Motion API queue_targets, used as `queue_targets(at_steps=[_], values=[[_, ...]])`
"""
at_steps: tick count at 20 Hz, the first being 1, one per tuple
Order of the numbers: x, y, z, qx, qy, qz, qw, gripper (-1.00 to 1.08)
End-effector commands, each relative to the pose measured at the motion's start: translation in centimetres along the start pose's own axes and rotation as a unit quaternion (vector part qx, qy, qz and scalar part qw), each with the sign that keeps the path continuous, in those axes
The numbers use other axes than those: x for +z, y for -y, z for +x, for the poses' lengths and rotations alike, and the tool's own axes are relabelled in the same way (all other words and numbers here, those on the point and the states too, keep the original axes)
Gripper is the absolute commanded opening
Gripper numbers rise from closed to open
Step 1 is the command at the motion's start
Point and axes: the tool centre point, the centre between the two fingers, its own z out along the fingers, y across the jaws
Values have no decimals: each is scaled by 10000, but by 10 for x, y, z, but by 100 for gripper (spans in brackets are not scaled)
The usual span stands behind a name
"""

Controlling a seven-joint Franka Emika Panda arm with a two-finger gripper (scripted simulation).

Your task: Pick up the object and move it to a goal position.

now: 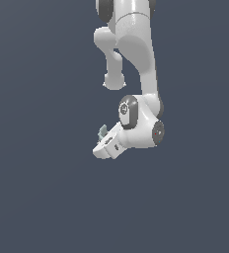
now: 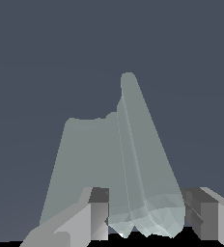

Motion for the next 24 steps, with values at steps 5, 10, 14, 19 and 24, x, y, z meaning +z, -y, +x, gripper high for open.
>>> queue_targets(at_steps=[5, 10, 14, 19, 24], values=[[3, 0, 0, -6, -1, -4, 10000, -100], [3, 0, 0, -6, -1, -4, 10000, -100], [1, 0, -1, -1, -4, -7, 10000, -100], [-14, 1, -4, -3, -5, -5, 10000, -100], [-45, 3, -12, -8, -9, 0, 10000, -100]])
